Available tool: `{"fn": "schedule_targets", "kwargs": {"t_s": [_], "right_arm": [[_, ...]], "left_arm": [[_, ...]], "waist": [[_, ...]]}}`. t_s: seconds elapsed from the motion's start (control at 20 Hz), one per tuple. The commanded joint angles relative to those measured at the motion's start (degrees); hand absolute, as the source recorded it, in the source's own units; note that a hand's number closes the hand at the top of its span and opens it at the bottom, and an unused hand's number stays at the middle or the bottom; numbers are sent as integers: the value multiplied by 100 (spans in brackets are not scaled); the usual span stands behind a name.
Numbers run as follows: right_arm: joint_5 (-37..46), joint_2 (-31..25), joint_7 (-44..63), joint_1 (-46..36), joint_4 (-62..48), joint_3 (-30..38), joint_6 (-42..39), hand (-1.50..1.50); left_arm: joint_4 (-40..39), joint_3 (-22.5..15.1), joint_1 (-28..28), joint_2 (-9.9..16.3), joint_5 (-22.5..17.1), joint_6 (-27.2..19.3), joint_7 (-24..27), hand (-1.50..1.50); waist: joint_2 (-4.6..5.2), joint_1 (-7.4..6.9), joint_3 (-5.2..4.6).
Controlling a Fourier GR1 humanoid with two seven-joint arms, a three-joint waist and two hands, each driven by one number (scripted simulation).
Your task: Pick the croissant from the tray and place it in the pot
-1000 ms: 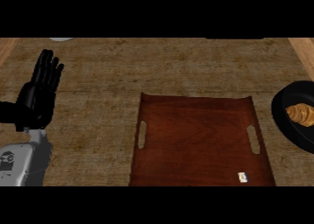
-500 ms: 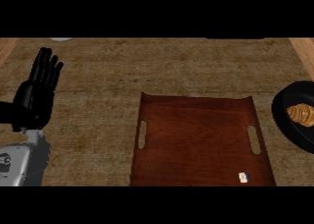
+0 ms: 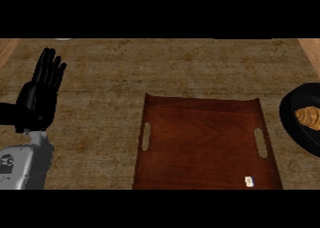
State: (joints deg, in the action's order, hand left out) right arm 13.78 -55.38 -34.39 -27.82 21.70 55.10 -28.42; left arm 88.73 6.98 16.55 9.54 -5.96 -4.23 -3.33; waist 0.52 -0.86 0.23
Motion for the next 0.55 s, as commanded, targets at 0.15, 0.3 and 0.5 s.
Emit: {"fn": "schedule_targets", "kwargs": {"t_s": [0.15,0.3,0.5], "right_arm": [[-178,-595,-423,247,-707,174,-272,-150],[-226,-629,-621,407,-728,198,-350,-150],[-307,-795,-741,767,-822,268,-512,-150]], "left_arm": [[-128,90,217,14,-22,-58,-28,0],[-257,23,348,-14,25,-76,-109,0],[66,84,148,22,-84,-40,-183,0]], "waist": [[26,-29,18],[45,8,32],[19,2,45]]}}
